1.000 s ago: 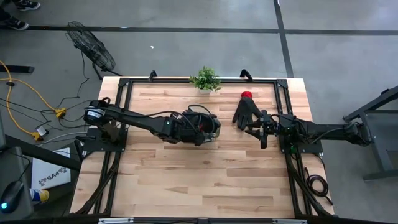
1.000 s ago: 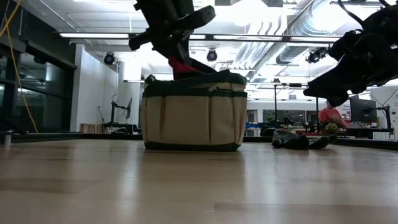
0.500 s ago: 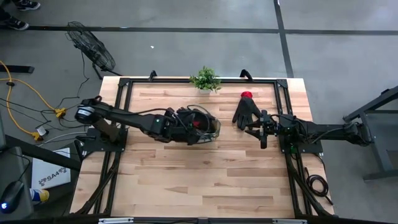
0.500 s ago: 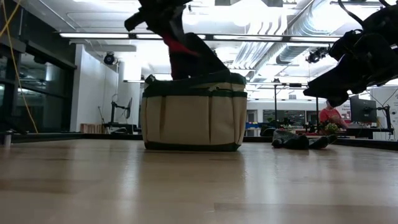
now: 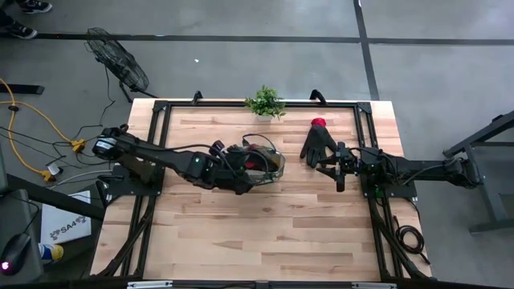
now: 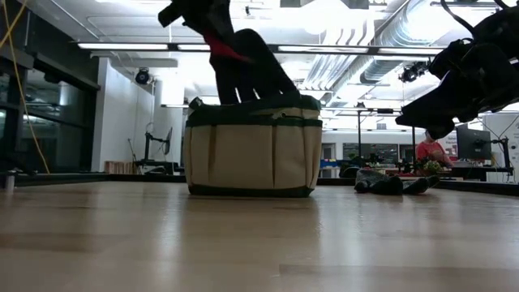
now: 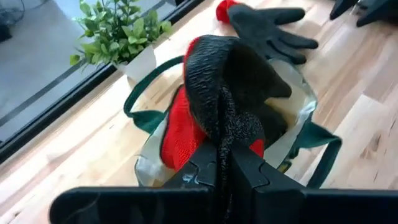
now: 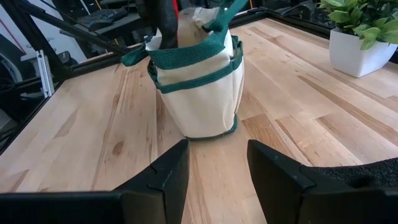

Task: Pick & Place Garden tools in Gardening bag
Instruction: Put the red glove into the gardening bag

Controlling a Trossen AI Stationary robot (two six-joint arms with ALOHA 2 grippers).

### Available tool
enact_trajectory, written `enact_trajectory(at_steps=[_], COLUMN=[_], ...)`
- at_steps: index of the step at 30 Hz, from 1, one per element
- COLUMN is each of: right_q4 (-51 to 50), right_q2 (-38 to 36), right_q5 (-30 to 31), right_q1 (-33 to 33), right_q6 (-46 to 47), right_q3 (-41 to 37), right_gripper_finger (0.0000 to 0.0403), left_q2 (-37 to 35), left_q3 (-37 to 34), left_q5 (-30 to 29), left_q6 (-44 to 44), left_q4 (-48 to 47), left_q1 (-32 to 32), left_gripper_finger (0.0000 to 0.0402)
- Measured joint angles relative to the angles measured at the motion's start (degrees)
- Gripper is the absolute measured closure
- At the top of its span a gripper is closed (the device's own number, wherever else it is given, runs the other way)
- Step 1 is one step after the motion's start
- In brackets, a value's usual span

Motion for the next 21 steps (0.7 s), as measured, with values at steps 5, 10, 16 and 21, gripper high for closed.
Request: enact_trajectory(at_steps=[5, 10, 16, 21], right_q4=[0.0, 0.0, 0.0, 0.0], right_q2=[0.0, 0.0, 0.0, 0.0], right_q5=[0.0, -0.02, -0.02, -0.02], right_q1=[0.01, 0.0, 0.01, 0.01], right_q6=[0.0, 0.01, 0.0, 0.0], right_q3=[0.01, 0.02, 0.02, 0.02], right_gripper_finger=[0.0249, 0.0249, 0.0249, 0.0249], left_q2=[0.0, 0.02, 0.07, 0.38], left_q3=[0.02, 0.02, 0.02, 0.02], left_q5=[2.05, 3.43, 6.67, 9.69], left_q6=[-0.52, -3.05, -10.46, -12.72], left_q4=[-1.26, -1.14, -0.99, -0.36], left_q1=[0.2, 1.83, 4.13, 5.58], left_gripper_finger=[0.0396, 0.0396, 0.0396, 0.0396])
